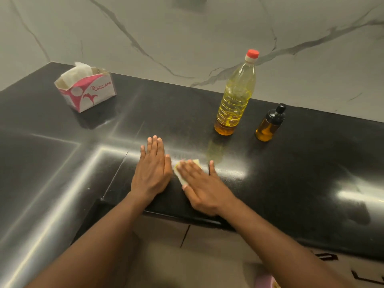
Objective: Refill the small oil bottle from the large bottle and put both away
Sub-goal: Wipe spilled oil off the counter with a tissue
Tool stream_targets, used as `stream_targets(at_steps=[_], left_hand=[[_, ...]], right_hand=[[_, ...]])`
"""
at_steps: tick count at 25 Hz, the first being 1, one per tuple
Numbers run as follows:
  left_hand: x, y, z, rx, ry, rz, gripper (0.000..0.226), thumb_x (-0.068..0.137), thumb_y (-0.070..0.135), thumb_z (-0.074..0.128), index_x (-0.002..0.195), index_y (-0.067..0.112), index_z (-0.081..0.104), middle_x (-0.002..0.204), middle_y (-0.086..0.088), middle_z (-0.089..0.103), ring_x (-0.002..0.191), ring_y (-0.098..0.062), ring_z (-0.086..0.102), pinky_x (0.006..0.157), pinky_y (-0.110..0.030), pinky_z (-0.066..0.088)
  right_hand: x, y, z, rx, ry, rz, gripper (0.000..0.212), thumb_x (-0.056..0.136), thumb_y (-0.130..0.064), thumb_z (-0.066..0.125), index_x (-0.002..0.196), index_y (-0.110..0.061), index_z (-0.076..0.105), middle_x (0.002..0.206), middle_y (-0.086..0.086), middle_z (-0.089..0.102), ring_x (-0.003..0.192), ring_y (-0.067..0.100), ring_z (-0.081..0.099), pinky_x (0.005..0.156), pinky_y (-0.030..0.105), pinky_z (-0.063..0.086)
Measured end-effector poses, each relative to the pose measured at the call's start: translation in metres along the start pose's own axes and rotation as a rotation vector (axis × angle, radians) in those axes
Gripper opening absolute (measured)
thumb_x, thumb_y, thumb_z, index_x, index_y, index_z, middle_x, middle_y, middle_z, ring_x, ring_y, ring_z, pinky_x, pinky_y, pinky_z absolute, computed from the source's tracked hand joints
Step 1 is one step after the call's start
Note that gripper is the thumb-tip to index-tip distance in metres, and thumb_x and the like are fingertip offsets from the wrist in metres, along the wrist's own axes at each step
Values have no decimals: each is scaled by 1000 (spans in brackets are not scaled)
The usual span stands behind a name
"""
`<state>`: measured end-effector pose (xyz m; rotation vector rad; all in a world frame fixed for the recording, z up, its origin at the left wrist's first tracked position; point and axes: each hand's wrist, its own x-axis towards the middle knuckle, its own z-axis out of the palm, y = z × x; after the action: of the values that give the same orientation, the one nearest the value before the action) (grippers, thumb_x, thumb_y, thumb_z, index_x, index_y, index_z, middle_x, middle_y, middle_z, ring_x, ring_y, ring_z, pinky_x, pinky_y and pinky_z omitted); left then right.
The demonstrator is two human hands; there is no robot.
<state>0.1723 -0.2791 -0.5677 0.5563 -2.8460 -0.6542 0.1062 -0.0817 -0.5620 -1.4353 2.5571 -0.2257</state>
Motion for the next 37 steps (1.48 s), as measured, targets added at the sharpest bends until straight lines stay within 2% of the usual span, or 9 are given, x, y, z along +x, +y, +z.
stream_targets(at_steps=[3,5,9,14,17,21,26,31,37], left_hand=[[-20,5,-1,16,-26,0,66,107,38,12,163,7,-3,173,-9,-9,158,-15,-15,128,-37,-12],[-31,7,-1,14,-40,7,69,104,41,8,163,8,-5,173,-8,-10,157,-13,-16,127,-34,-14],[-54,11,-2,32,-60,69,69,102,42,5,162,10,-5,172,-6,-12,156,-12,-20,125,-31,-17],[-74,45,9,69,-85,222,71,102,42,9,163,8,-2,172,-8,-11,157,-15,-20,123,-30,-20],[-76,86,28,101,-85,280,70,103,38,10,163,4,-1,172,-12,-10,157,-19,-18,126,-35,-17],[-81,130,52,109,-108,364,65,110,35,18,163,5,-5,172,-13,-12,158,-22,-19,127,-38,-16],[-98,181,75,125,-133,447,65,110,37,16,163,5,-5,172,-13,-11,157,-21,-19,128,-39,-15],[-105,222,98,123,-144,420,63,110,36,12,163,5,-3,172,-13,-10,158,-21,-19,128,-40,-15],[-128,279,131,132,-121,462,69,104,42,4,164,6,3,173,-12,-4,159,-22,-15,129,-42,-12]], right_hand=[[28,8,-28,-29,-31,269,64,110,-47,16,167,-23,0,175,-6,-6,161,15,-6,121,69,-11],[24,-10,-25,-9,-23,234,67,109,-52,16,167,-23,-1,174,-6,-8,161,15,-8,120,71,-13],[-78,-35,21,66,51,130,70,103,-63,10,165,-33,-4,172,-17,-12,156,2,-20,120,69,-14],[-88,13,-10,6,21,529,68,106,-59,12,167,-30,2,175,-6,-4,161,14,-8,121,69,-13],[-93,-4,-9,24,37,452,67,107,-55,17,167,-27,2,175,-4,-5,161,16,-8,121,71,-9],[-186,-14,26,31,96,465,71,102,-63,7,166,-34,-3,174,-11,-9,159,10,-13,122,66,-15],[-206,60,-14,17,59,752,66,109,-54,15,167,-27,1,175,-4,-6,161,18,-8,123,68,-9],[-246,54,12,29,125,538,67,105,-58,14,166,-32,4,175,-5,-1,161,17,-6,122,70,-5],[-308,146,-9,41,104,795,68,105,-61,10,166,-31,3,175,-5,-4,161,17,-7,121,68,-11]])
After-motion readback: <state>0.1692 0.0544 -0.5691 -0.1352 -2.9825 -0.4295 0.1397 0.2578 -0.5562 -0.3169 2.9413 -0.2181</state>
